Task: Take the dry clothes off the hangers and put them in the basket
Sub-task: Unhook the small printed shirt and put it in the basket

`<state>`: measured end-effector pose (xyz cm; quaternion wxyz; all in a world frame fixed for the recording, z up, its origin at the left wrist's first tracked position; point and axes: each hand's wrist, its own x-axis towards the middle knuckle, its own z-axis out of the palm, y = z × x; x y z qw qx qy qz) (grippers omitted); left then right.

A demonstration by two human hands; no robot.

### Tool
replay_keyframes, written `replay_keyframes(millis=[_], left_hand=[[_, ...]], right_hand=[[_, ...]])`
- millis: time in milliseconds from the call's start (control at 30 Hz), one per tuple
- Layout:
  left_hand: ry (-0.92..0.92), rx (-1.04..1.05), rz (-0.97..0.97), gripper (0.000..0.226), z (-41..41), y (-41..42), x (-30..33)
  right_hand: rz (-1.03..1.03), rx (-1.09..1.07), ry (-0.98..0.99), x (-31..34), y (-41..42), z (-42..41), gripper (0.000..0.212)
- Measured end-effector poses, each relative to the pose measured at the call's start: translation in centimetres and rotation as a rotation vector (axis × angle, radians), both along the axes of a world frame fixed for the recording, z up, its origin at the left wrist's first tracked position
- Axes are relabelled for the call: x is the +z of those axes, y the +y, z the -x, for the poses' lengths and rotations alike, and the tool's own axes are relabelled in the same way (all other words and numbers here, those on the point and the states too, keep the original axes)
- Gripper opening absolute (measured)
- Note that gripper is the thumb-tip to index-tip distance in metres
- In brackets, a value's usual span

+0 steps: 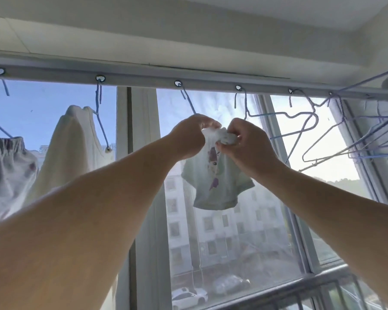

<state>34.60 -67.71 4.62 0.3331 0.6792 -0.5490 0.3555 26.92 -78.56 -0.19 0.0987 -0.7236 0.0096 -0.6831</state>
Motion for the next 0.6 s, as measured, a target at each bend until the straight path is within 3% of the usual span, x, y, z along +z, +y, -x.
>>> replay_keyframes(millis=[133,233,333,600], left_hand=[[-0.029,-0.018,0.002,0.057,0.8,-0.1,0.0],[-0.050,-0.007,-0.014,0.056,1.5,0.0,0.2],[-0.066,-0.012,-0.028,0.056,2.1,0.1,0.1],[0.000,-0.093,0.029,0.069,2.3,0.1,-0.3]], right_hand=[[0.258,-0.117,-0.168,-0.8,-0.1,0.1,0.043],[0.306,-0.149,-0.209,-0.9,0.0,0.6,0.031],[0.299,-0.187,-0.135,-0.8,-0.1,1.1,0.018],[0.318,-0.224,0.076,-2.1,-0.6,2.8,0.018]])
